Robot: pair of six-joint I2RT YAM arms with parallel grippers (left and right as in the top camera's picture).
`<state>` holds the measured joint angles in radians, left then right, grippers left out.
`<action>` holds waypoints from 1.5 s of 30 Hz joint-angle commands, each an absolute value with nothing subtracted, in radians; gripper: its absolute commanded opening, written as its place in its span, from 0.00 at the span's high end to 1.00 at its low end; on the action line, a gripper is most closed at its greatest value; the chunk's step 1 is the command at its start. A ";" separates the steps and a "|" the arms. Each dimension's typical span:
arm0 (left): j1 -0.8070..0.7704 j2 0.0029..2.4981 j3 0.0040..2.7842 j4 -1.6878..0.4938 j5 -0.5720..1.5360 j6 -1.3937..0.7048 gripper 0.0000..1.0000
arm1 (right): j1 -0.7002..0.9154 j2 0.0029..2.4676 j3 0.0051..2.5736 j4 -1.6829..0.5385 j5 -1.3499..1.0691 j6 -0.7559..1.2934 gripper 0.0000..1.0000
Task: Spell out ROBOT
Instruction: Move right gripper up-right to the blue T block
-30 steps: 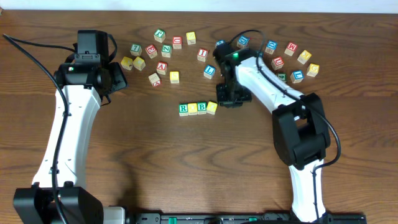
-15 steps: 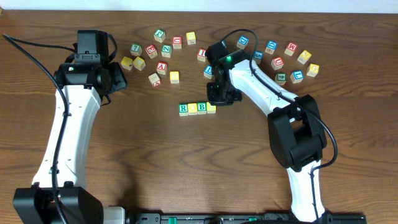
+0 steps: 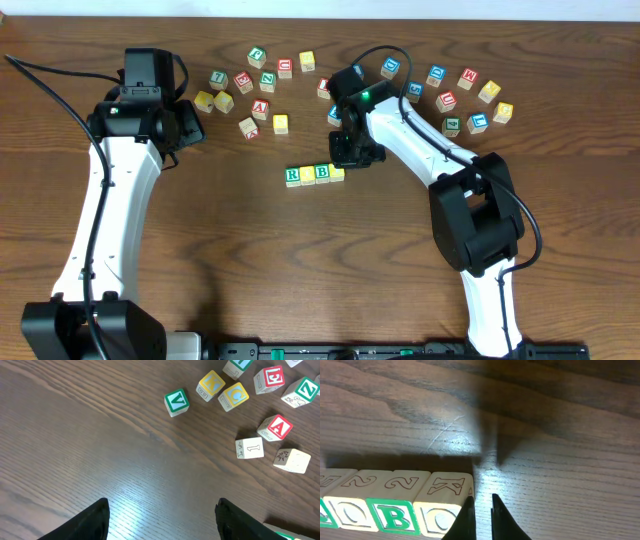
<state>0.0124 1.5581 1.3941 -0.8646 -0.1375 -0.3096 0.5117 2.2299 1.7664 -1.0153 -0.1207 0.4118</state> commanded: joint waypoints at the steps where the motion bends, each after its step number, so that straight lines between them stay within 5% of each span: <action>1: 0.017 1.570 1.411 -0.866 -0.150 -0.300 0.33 | 0.507 2.181 1.785 -1.015 -0.130 0.402 0.94; 11: 0.017 1.570 1.411 -0.859 -0.150 -0.300 0.33 | 0.428 2.093 1.893 -1.035 -0.126 0.350 0.78; 14: 0.017 1.570 1.411 -0.859 -0.151 -0.300 0.34 | 0.405 2.092 1.932 -1.023 -0.115 0.350 0.62; 20: 0.017 1.570 1.411 -0.859 -0.151 -0.300 0.33 | 0.398 2.093 2.024 -1.013 -0.114 0.351 0.54; 45: 0.017 1.570 1.411 -0.859 -0.151 -0.300 0.33 | 0.334 2.253 2.112 -1.087 0.087 0.426 0.52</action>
